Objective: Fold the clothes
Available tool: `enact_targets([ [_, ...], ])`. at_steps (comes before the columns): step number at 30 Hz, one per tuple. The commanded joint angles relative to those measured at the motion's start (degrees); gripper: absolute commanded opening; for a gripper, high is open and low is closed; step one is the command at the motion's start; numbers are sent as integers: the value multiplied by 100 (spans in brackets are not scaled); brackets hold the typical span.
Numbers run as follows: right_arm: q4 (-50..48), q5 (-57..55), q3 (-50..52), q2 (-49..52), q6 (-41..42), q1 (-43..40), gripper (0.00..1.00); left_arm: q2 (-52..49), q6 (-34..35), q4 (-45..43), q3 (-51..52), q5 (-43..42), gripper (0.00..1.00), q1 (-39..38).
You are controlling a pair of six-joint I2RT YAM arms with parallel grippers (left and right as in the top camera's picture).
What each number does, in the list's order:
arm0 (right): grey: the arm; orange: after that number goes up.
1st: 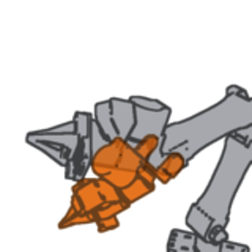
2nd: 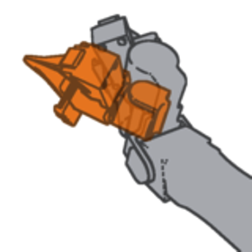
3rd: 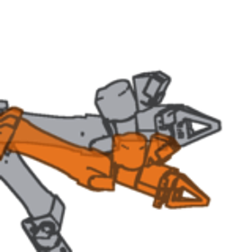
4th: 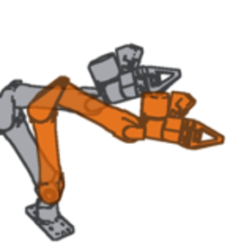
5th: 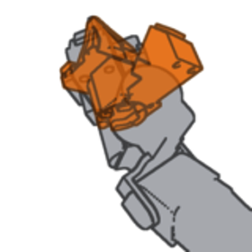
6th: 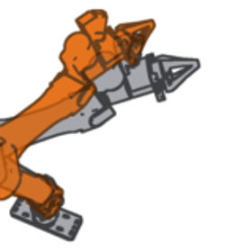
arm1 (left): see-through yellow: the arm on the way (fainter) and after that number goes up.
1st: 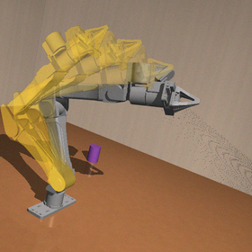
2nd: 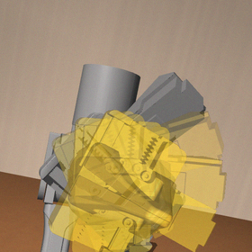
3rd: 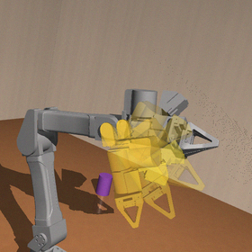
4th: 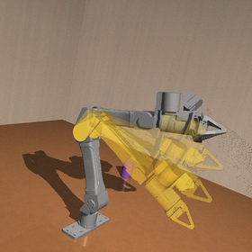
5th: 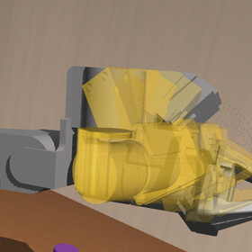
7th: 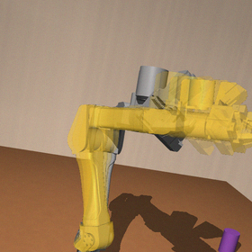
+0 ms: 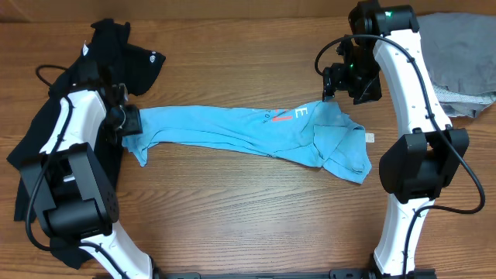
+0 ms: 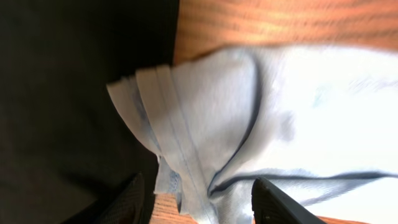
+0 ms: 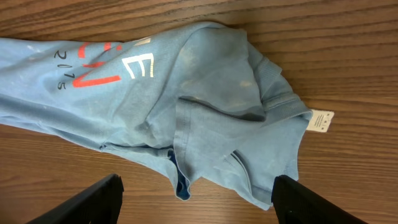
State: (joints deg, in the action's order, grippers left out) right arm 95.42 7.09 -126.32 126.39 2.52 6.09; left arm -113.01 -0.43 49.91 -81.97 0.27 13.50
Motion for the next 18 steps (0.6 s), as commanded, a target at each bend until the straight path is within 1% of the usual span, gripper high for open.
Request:
enact_targets([
  [1, 9, 33, -76, -24, -68, 28, 81, -50, -114, 7, -70, -131, 59, -44],
  [10, 46, 35, -76, -24, -68, 28, 81, -138, -155, -170, -13, -186, 59, -79],
  [13, 55, 35, -76, -24, -66, 28, 81, -267, -448, -190, -13, -426, 61, -92],
  [18, 103, 33, -76, -24, -68, 28, 81, -507, -472, -199, -13, -437, 60, -92],
])
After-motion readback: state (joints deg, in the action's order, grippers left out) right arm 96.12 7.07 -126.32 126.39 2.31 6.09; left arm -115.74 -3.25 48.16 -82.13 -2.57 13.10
